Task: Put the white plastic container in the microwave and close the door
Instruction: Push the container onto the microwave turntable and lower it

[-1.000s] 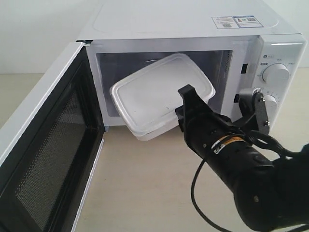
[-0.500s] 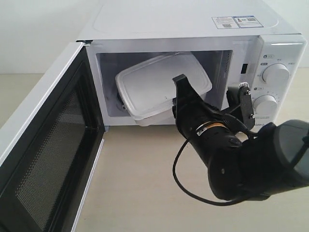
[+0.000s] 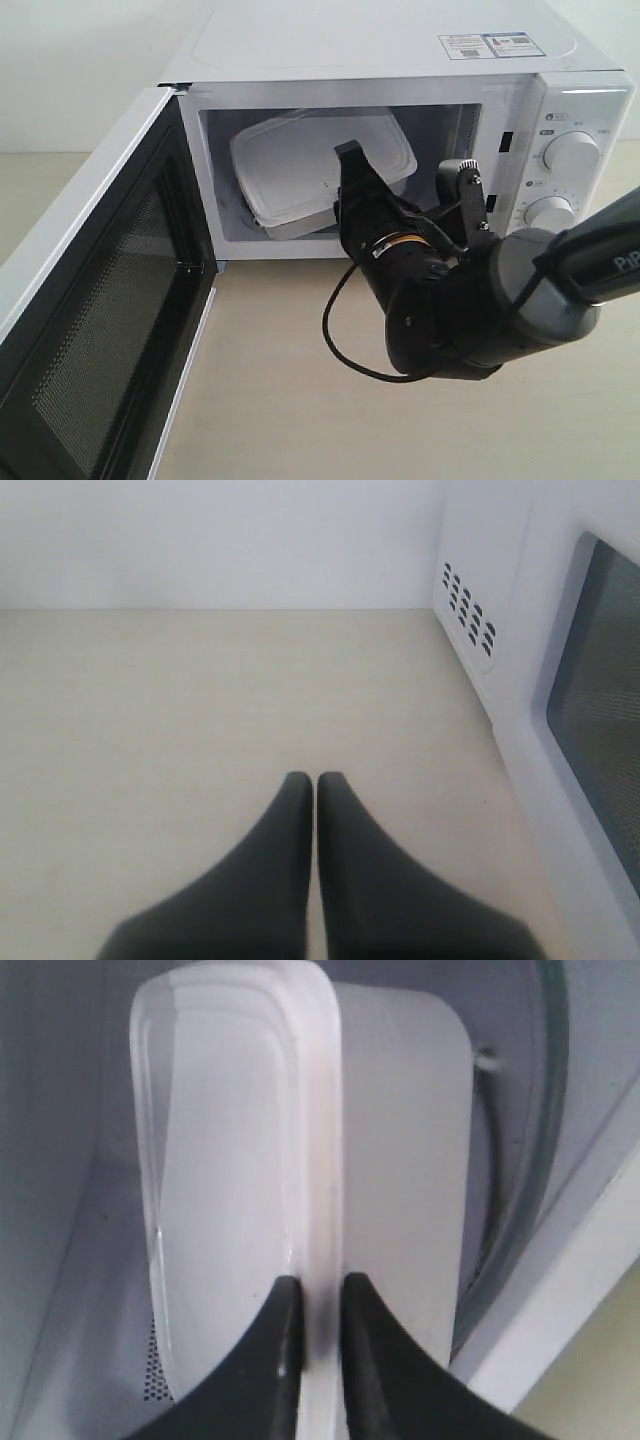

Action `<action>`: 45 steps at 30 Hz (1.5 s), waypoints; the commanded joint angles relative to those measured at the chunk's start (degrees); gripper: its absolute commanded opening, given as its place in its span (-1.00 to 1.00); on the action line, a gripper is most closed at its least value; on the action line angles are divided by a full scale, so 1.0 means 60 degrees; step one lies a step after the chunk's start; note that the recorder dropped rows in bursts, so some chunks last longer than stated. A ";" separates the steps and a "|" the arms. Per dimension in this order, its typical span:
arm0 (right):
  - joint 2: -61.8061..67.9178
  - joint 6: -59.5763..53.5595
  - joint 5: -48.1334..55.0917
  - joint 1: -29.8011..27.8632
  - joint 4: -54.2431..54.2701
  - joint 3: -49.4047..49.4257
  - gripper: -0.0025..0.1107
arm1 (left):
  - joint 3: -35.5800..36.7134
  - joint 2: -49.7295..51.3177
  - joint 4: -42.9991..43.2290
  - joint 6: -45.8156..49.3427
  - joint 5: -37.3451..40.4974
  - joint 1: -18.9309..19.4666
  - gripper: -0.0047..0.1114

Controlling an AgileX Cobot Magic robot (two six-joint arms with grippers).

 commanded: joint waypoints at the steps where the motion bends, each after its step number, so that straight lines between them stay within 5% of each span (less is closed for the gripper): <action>1: 0.0135 -0.0322 -0.0792 -0.0045 0.0049 -0.0289 -0.96 | 0.0038 -0.0028 -0.0031 -0.0087 -0.0019 -0.0006 -0.85; 7: 0.0472 -0.0390 -0.1027 -0.0195 0.0154 -0.0356 -0.92 | 0.0038 -0.0028 -0.0031 -0.0087 -0.0019 -0.0006 -0.85; 15: 0.0506 -0.0342 -0.1232 -0.0284 -0.0115 -0.0356 -0.36 | 0.0038 -0.0028 -0.0031 -0.0087 -0.0019 -0.0006 -0.85; 32: 0.0488 -0.0441 -0.1640 -0.0284 -0.1813 0.0324 -0.34 | 0.0038 -0.0028 -0.0031 -0.0087 -0.0019 -0.0006 -0.85; 38: 0.0488 -0.2206 -0.2062 -0.0284 -0.2617 0.1105 -0.38 | 0.0038 -0.0028 -0.0031 -0.0087 -0.0019 -0.0006 -0.85; 43: 0.0488 -0.6853 -0.2751 -0.0284 -0.3670 0.1350 -0.97 | 0.0038 -0.0028 -0.0031 -0.0087 -0.0019 -0.0006 -0.85; 45: 0.0488 -0.9013 -0.2751 -0.0284 -0.3670 0.1350 -0.96 | 0.0038 -0.0028 -0.0031 -0.0087 -0.0019 -0.0006 -0.85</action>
